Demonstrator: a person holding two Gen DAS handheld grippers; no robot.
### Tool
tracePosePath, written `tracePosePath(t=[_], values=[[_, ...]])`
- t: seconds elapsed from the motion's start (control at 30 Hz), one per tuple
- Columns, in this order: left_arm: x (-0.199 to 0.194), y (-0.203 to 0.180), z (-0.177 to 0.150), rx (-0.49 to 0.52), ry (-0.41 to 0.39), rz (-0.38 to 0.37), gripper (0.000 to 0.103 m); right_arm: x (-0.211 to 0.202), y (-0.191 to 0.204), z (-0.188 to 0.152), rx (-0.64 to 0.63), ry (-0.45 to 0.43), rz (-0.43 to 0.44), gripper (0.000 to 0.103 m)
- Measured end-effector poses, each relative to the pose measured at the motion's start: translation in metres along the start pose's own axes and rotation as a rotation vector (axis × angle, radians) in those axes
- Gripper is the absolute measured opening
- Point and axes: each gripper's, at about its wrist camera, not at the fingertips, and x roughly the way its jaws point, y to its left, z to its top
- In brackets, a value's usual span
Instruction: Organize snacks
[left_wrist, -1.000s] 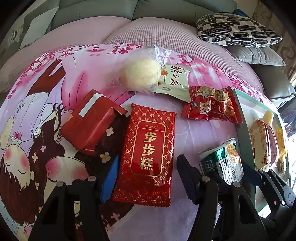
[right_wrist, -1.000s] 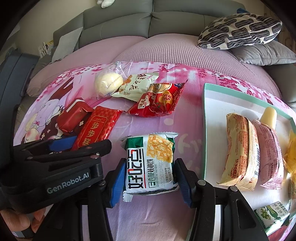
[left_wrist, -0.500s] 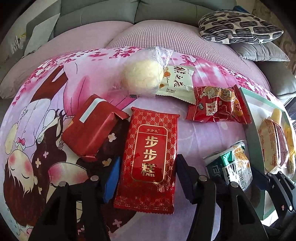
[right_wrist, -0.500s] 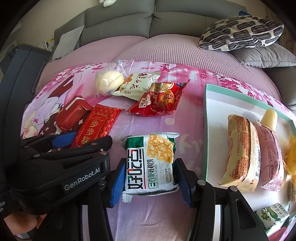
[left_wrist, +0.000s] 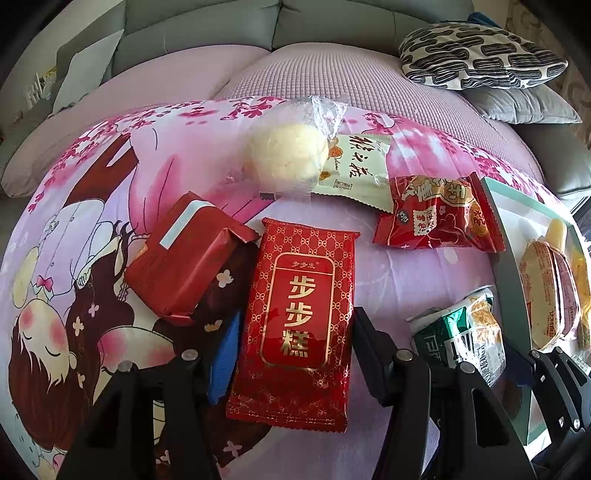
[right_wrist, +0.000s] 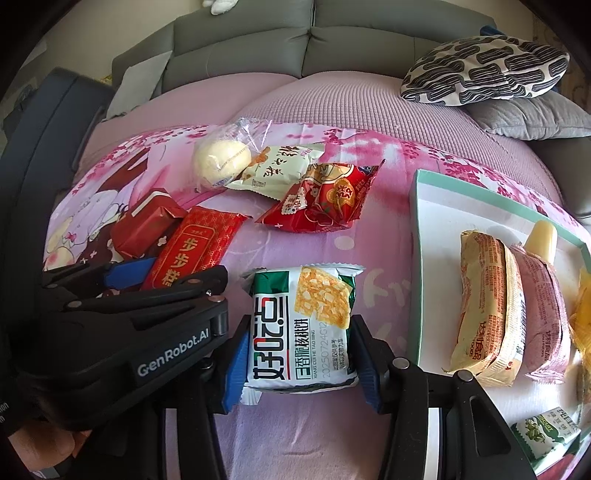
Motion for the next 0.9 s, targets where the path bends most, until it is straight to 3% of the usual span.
tracePosePath(t=[0.2, 0.47, 0.9], values=[[-0.002, 0.005, 0.0, -0.03, 0.002, -0.007, 0.049, -0.008, -0.003, 0.003, 0.017, -0.023, 0.0, 0.053], [-0.012, 0.008, 0.002, -0.057, -0.01, -0.044, 0.048, -0.022, -0.003, 0.008, 0.022, -0.056, -0.007, 0.053], [-0.064, 0.01, 0.011, -0.066, -0.139, -0.081, 0.047, -0.05, -0.009, 0.014, 0.043, -0.121, -0.01, 0.053]])
